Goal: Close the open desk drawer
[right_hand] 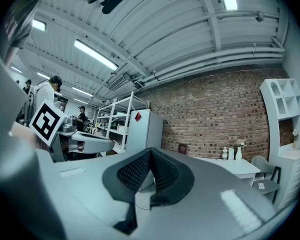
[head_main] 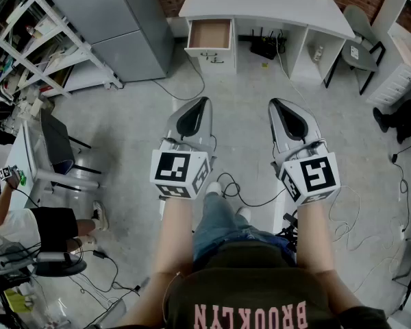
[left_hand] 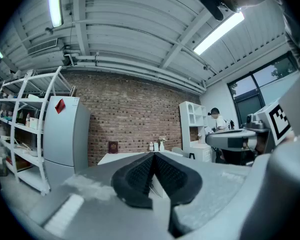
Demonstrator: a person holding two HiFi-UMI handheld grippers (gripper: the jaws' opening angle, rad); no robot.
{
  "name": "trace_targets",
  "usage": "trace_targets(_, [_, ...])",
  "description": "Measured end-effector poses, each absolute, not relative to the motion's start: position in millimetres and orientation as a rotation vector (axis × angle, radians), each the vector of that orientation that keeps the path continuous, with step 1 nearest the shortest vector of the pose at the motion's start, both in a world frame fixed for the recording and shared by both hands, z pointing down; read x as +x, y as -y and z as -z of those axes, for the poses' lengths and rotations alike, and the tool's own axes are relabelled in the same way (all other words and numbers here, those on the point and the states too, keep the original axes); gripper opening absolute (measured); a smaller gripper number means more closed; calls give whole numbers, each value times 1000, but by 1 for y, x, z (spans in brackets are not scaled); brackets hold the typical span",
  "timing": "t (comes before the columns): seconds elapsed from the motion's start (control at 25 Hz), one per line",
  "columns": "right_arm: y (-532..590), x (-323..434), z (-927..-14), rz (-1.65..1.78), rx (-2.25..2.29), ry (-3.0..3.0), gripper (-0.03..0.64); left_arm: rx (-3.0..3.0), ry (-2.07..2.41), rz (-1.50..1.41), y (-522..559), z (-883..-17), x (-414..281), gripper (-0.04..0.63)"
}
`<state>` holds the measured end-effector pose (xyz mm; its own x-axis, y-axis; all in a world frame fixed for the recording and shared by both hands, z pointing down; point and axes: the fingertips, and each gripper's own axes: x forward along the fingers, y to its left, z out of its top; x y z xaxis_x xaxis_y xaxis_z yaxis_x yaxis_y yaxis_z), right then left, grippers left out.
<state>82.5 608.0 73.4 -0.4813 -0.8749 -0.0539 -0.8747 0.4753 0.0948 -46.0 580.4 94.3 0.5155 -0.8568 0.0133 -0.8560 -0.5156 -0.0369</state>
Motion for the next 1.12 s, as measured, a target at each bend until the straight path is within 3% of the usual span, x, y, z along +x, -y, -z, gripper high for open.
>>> trace_targets(0.52, [-578,110,-77,153,1712,2677,-2,-2699,-1445,92,-547,-95,-28,-3])
trace_targets(1.12, [-410,59,-92,39,1667,2609,0,-2792,-1347,180,-368,-118,-68,-3])
